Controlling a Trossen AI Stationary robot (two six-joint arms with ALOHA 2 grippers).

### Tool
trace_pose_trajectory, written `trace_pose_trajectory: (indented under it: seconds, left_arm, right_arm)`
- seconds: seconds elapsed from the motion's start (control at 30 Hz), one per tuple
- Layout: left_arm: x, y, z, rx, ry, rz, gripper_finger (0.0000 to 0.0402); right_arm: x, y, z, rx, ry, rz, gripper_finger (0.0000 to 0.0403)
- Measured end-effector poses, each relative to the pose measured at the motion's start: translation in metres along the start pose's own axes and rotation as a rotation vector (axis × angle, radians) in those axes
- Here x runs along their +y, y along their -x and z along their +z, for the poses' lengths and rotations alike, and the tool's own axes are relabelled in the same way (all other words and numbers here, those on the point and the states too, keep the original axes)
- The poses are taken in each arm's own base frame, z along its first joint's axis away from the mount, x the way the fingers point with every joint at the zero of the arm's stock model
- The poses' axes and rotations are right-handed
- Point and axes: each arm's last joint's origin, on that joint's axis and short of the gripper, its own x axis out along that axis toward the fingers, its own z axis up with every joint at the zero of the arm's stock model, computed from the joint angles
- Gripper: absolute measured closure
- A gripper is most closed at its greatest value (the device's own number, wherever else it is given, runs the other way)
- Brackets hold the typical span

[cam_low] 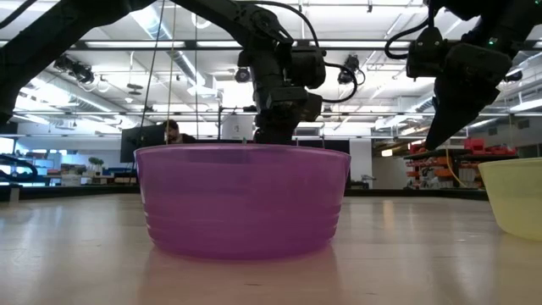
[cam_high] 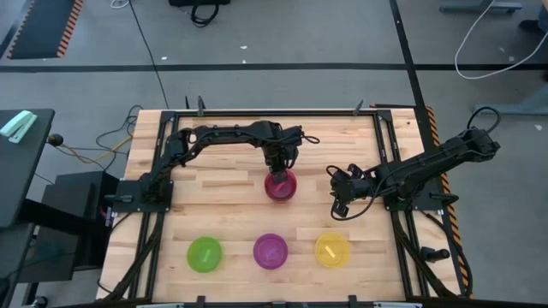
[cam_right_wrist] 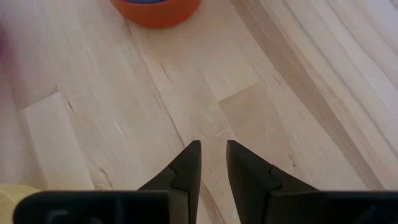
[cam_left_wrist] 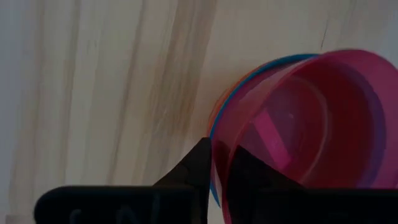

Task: Nest bowls inside each other
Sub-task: Stack the red bowl on top of the blue bowl

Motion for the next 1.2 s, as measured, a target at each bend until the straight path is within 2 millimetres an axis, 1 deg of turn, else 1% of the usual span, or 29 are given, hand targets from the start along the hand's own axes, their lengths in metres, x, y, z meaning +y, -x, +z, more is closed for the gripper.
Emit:
trace_pose_trajectory:
  seconds: [0.17, 0.4, 0.53, 0.7, 0.9, 1.03, 1.2]
  left_arm:
    - [-0.008, -0.001, 0.0, 0.006, -0.016, -0.005, 0.037]
    - [-0.013, -0.002, -0.003, 0.039, -0.023, -0.011, 0.0367]
    - [-0.018, -0.003, -0.004, 0.041, -0.064, -0.012, 0.038]
    - [-0.021, -0.004, -0.004, 0.042, -0.07, -0.015, 0.0393]
    - [-0.025, -0.004, -0.005, 0.053, -0.072, -0.021, 0.0386]
    - [-0.029, -0.004, -0.005, 0.055, -0.081, -0.026, 0.0394]
    - [-0.031, 0.002, -0.003, 0.056, -0.082, -0.028, 0.0387]
  right_arm:
    - [0.0, 0.0, 0.0, 0.0, 0.008, 0.0, 0.0319]
    - [0.0, 0.0, 0.0, 0.0, 0.008, 0.0, 0.0319]
    - [0.0, 0.0, 0.0, 0.0, 0.008, 0.0, 0.0319]
    - [0.0, 0.0, 0.0, -0.001, 0.007, 0.001, 0.0319]
    - [0.0, 0.0, 0.0, -0.001, 0.007, 0.0, 0.0319]
    - [0.0, 0.0, 0.0, -0.01, 0.018, -0.011, 0.0319]
    - [0.0, 0.0, 0.001, -0.017, 0.019, -0.007, 0.0319]
